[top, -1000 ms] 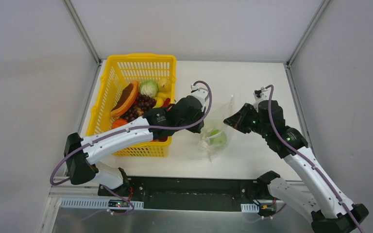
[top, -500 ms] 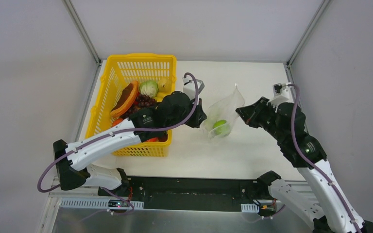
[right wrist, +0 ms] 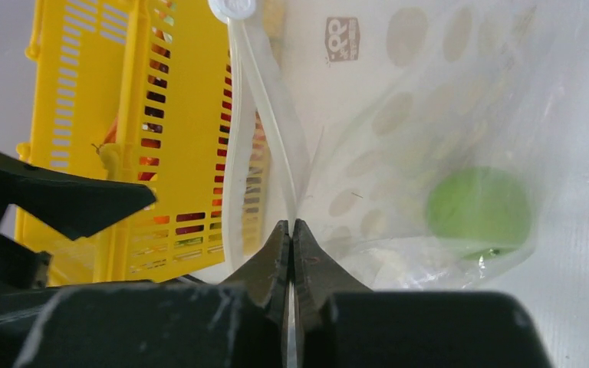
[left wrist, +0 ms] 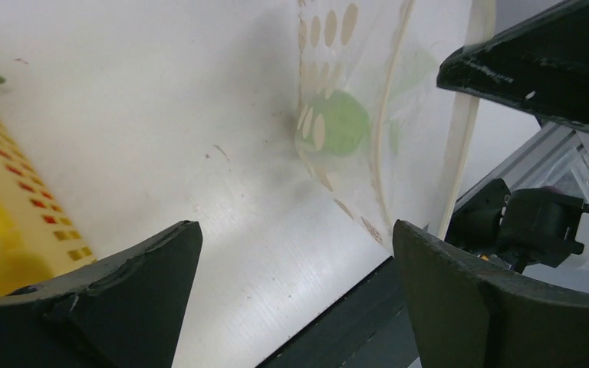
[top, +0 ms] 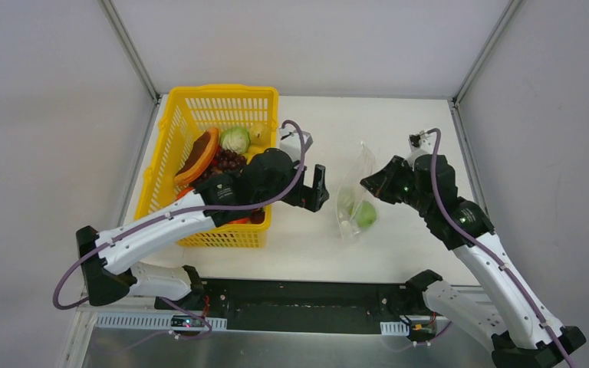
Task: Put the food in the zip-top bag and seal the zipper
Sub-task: Adjust the zipper food storage bag at the center of the board, then pick up the fake fruit from the bin.
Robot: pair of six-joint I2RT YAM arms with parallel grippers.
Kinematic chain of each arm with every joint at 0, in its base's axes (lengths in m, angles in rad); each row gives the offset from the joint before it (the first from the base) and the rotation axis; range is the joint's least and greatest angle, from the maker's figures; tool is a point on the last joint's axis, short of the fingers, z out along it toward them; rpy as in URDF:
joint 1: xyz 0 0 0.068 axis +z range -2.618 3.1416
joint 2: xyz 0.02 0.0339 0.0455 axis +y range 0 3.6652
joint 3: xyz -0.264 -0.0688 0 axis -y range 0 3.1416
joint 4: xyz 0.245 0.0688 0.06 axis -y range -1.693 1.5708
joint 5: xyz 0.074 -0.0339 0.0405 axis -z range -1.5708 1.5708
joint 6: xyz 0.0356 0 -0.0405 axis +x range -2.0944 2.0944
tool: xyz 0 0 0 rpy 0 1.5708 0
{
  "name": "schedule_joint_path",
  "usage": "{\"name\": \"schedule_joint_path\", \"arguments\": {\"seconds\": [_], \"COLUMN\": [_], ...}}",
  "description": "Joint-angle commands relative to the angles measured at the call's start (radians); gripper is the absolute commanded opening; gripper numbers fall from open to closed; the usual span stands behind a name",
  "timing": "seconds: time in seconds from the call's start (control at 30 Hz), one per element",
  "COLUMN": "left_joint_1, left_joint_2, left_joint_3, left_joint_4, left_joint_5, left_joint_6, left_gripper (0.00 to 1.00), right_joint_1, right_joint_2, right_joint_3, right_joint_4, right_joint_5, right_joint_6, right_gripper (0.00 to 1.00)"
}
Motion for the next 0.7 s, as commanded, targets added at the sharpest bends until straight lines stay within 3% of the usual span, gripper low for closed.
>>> {"name": "schedule_joint_path", "arguments": {"seconds": [0.0,0.43,0.67], "left_joint_1": [0.023,0.252,0.327], "left_joint_2": [-0.143,-0.427,-0.466], "left_joint_3": [-0.014,-0.157,-0.222], "left_joint_4": [-0.047,-0.351,-0.462], "left_joint_5": [-0.099,-0.243,-0.248], "left_joint_6": [0.042,-0.019,-0.044], "left_gripper": [0.99,0.99,0.99], "right_joint_1": [-0.004,-0.004,-0.003], "right_joint_2": [0.009,0.034,0.034], "right_joint_3": [-0.036,-0.069,-0.075], "right_joint_4": [0.080,0.095,0.101], "right_joint_5": [-0.081,-0.119,-0.125], "right_joint_6": [0.052,0.070,0.078], "right_gripper": [0.00,0.00,0.00]}}
